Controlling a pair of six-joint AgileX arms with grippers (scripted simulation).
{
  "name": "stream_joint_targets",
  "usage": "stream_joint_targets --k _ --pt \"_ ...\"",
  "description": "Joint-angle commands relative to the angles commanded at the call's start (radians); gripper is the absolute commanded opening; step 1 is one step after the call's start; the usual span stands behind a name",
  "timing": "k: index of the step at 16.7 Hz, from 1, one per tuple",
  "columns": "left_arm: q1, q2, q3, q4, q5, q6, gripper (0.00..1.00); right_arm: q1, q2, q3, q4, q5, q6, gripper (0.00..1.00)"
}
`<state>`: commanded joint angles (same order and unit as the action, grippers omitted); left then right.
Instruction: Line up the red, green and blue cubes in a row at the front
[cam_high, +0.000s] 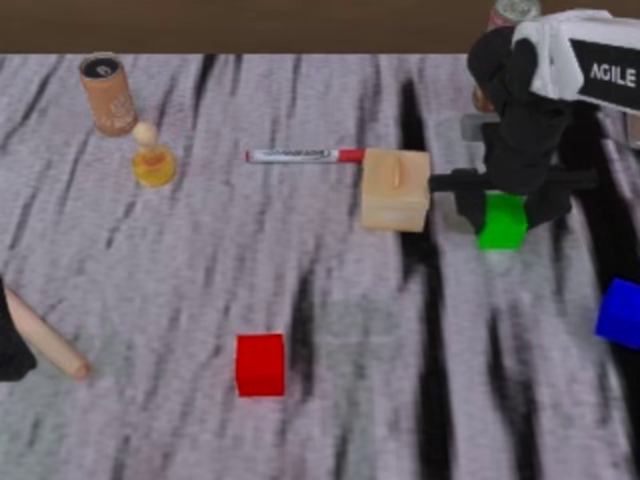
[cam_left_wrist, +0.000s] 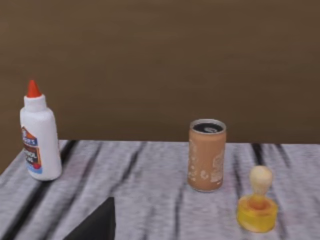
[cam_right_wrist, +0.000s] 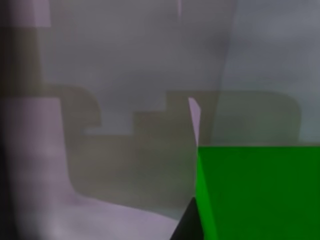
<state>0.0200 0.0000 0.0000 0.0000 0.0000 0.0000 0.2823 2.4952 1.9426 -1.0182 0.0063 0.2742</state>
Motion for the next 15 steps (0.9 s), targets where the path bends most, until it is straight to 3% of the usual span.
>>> stream_joint_targets --k 9,15 --pt "0.0 0.0 0.0 0.0 0.0 0.0 1.0 -0.003 -0.008 0.004 -0.005 0.002 0.0 0.0" --pt "0.0 0.0 0.0 0.0 0.0 0.0 1.0 0.004 -0.056 0.134 -0.192 0.001 -0.001 0.0"
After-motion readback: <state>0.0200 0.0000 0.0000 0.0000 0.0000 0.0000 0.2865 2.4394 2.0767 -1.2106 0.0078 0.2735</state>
